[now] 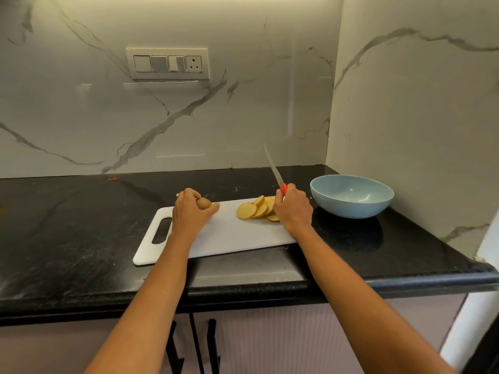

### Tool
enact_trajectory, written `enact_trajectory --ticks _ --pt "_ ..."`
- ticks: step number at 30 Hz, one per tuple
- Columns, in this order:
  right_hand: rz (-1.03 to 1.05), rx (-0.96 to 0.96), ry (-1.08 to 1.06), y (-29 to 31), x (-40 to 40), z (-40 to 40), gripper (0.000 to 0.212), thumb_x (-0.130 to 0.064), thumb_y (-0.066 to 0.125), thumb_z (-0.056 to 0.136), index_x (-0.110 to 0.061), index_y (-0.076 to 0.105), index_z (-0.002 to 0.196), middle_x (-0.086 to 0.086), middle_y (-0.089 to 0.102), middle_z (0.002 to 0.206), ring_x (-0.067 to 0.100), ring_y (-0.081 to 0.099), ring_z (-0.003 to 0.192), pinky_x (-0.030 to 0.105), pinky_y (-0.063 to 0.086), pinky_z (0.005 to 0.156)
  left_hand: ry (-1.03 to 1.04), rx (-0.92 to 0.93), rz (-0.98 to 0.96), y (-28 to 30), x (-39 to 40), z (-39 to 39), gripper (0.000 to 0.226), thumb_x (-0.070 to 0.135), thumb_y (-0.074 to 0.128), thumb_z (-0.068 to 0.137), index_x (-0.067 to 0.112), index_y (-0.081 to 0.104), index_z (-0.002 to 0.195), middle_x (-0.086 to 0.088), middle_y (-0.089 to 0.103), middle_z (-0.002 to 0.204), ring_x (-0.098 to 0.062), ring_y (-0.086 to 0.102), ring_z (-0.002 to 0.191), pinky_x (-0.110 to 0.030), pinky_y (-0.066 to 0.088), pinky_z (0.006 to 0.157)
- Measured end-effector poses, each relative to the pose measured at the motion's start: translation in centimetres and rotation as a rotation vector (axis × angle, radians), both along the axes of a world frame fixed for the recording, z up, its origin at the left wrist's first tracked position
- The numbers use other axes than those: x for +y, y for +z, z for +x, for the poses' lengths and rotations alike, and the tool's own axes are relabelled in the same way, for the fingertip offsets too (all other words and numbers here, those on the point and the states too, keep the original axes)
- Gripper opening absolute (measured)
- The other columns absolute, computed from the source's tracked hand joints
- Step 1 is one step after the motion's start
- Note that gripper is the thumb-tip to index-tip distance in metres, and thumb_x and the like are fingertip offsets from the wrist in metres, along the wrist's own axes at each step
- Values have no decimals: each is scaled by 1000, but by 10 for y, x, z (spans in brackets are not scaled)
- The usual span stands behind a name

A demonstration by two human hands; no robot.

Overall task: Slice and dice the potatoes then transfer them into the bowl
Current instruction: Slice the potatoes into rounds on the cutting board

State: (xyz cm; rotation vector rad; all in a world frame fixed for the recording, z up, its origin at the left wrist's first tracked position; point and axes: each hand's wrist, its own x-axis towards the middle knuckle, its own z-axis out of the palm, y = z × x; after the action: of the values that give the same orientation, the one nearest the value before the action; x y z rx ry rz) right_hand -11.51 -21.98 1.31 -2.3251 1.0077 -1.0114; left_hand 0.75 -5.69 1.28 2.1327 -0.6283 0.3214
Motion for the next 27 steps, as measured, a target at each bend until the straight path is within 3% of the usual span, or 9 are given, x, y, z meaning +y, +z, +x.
enact_trajectory --ticks 6,12,15,19,23,27 --pt "23 -61 29 4 5 -4 38 -41 38 99 -8 51 112 2 53 90 12 50 79 26 38 68 -38 150 -85 1 10 -2 38 15 68 79 6 52 112 -12 53 116 -22 50 99 -27 36 78" --pt "22 -167 163 10 31 -19 31 -29 29 102 -10 52 95 5 57 79 19 55 72 28 38 56 -360 209 -160 -4 36 -23 34 4 69 72 17 57 102 -2 60 107 -17 55 99 -24 41 78" --pt "-67 -41 225 6 63 -27 32 -27 27 102 -9 53 101 10 61 88 29 59 83 36 43 70 -420 157 -89 -8 42 -28 33 0 66 75 21 59 99 0 60 109 -16 54 104 -22 42 82" --pt "-135 184 251 1 99 -31 35 -28 25 103 -9 53 113 11 64 102 28 60 92 32 40 72 -369 35 -33 -11 41 -34 19 20 68 82 27 61 99 -1 61 112 -17 52 109 -26 40 91" --pt "-112 286 224 3 118 -32 29 -20 32 99 -8 56 112 11 61 111 27 58 100 32 41 76 -278 10 7 -13 43 -37 44 14 68 81 16 55 123 -7 56 126 -23 50 118 -29 37 98" --pt "-101 360 216 5 129 -39 29 -18 36 97 -8 57 115 10 60 116 26 57 105 31 41 80 -245 -13 17 -13 42 -39 44 15 69 81 12 56 123 -9 55 127 -22 50 116 -23 35 94"
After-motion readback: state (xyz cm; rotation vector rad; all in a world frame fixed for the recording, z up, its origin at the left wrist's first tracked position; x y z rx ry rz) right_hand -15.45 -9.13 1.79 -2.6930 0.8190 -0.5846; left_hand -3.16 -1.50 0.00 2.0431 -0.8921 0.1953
